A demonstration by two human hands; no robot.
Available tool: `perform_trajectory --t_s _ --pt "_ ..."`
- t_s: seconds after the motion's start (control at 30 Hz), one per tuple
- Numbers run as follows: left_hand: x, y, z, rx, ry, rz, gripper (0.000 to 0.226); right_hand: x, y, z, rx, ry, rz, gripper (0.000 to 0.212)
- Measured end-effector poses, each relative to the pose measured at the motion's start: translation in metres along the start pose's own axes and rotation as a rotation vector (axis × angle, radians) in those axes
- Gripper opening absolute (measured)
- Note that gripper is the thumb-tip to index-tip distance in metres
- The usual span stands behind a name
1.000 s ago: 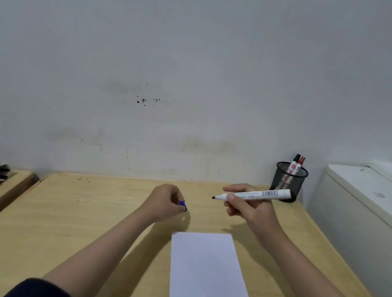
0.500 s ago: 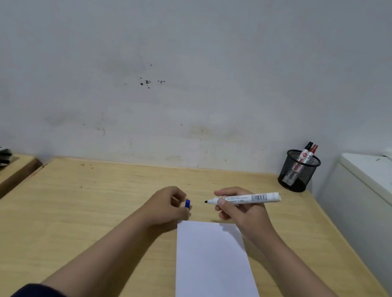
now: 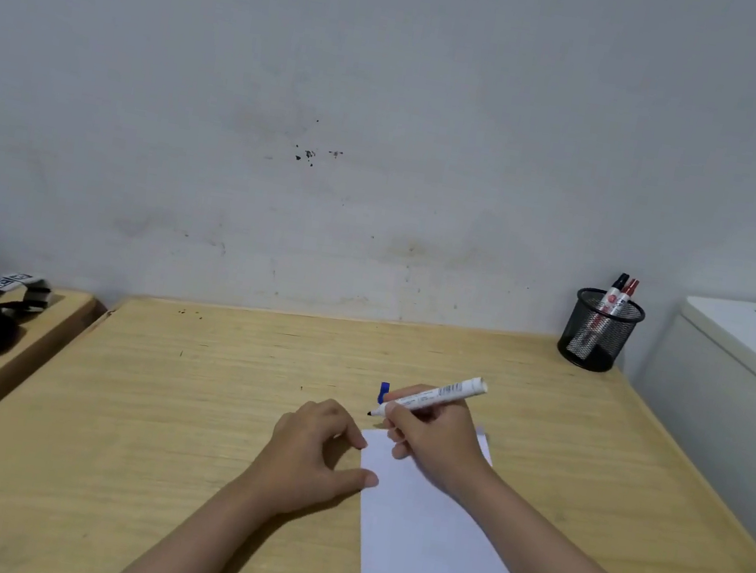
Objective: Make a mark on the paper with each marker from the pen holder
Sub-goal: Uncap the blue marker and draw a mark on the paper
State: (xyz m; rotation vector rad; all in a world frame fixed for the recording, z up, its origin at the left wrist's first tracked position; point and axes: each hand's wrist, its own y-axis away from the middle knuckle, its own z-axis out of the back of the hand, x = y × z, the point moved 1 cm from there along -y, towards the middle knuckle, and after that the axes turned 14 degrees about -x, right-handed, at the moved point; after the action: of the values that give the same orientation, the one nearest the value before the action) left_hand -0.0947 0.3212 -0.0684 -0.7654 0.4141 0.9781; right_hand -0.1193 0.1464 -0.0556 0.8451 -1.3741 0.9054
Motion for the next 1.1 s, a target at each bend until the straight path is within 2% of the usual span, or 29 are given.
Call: perform_trajectory --t_s 0.33,0.83,1.0,1.1 --pt "0.004 0.003 -0.003 -0.017 -0.103 -0.168 0.049 -0.015 0.005 0.000 -0.029 0.138 0.058 0.006" --pt "0.004 0.003 -0.004 -0.047 -0.075 -0.200 0.040 -0.010 0.004 -0.001 0.016 0.255 0.063 0.007" --pt "0.005 0.002 -0.005 -0.060 -0.057 -0.194 0.037 -0.011 0.003 0.000 0.052 0.233 0.077 0.008" --pt "0.006 0.001 -0.005 -0.064 -0.056 -0.195 0.037 -0.015 0.001 0.001 0.023 0.112 0.034 0.010"
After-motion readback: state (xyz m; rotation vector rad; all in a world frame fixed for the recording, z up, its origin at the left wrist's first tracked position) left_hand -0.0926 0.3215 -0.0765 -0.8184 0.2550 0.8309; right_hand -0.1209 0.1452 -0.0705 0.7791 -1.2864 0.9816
